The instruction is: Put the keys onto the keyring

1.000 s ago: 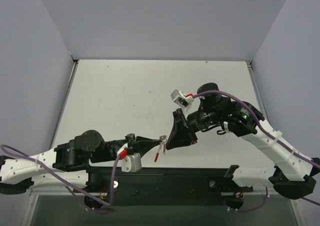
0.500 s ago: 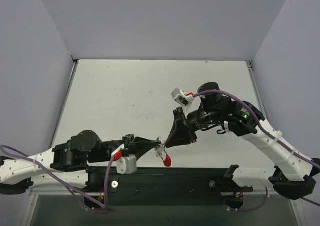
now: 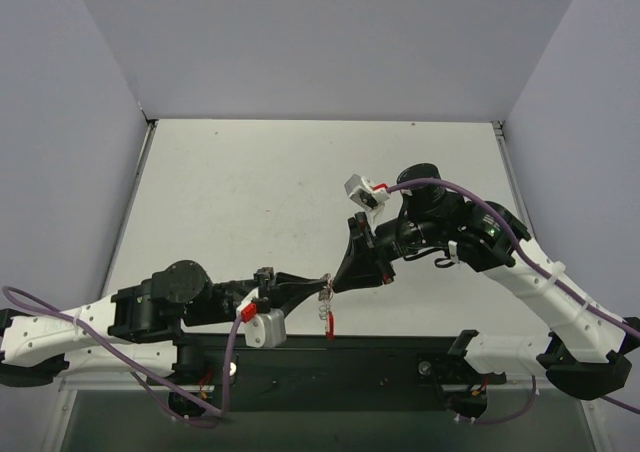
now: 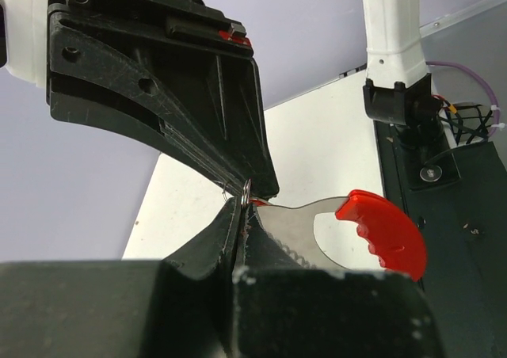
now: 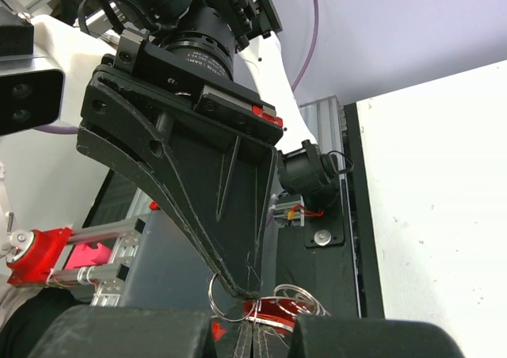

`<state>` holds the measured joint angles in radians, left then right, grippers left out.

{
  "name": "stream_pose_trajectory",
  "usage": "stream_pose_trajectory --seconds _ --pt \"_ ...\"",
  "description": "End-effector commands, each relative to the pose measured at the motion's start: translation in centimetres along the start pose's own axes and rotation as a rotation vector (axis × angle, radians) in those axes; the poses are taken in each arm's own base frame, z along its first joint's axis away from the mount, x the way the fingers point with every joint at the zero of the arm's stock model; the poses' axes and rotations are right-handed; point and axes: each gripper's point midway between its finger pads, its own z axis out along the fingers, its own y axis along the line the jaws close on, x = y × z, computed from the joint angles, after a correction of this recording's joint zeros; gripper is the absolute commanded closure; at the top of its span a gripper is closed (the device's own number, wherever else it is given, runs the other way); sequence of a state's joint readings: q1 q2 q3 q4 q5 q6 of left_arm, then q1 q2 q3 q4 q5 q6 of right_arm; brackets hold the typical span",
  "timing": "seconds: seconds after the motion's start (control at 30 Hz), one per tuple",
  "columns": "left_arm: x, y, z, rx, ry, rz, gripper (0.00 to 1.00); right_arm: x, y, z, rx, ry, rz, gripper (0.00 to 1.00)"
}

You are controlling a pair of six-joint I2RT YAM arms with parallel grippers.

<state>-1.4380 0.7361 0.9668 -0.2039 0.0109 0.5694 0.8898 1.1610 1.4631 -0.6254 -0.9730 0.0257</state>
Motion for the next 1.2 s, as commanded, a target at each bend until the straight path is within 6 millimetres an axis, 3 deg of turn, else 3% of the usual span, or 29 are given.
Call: stream_pose_trajectory --seconds 0.0,0.83,1.17 --pt "-1.5 2.5 0.0 -0.094 -0.014 0.023 1.00 -1.3 1.7 -0.6 -0.052 -0.049 -0.063 1.00" --pt "0.2 3.1 -1.8 -0.142 0.059 0.019 1.00 -1.4 1.9 -0.4 -0.076 -0.042 -0.059 1.00" --pt "0.1 2.2 -1.5 -0.101 0.041 0.008 1.00 -1.1 1.7 -0.2 -0.064 -0.036 -0.056 1.00"
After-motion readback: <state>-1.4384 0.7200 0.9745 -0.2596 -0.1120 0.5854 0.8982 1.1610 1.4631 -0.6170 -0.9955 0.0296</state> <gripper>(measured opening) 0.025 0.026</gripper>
